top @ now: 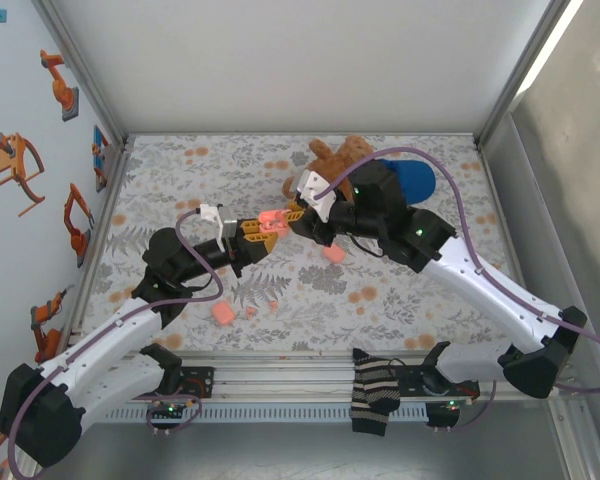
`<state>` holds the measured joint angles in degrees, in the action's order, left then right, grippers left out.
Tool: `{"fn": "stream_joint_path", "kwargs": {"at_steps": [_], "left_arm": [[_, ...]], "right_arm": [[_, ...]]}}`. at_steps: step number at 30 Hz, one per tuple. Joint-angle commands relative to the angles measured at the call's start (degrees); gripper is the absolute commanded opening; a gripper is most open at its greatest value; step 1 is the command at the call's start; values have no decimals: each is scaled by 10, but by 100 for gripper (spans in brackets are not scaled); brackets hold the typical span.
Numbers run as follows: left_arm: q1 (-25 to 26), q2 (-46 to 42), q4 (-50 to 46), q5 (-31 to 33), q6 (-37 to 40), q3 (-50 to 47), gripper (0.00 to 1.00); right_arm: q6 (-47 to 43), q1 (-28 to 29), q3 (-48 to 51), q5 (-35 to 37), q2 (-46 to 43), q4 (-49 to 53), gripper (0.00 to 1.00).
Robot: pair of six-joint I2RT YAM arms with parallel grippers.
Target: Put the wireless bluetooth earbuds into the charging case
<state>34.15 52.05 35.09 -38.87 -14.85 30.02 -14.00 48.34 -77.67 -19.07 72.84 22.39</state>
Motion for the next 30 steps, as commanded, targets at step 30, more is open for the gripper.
{"fn": "stream_joint_path", "kwargs": {"at_steps": [30], "left_arm": [[6, -11, 23, -5, 1, 14, 0]], "right_arm": [[9, 5, -3, -37, -5, 11, 29]]}}
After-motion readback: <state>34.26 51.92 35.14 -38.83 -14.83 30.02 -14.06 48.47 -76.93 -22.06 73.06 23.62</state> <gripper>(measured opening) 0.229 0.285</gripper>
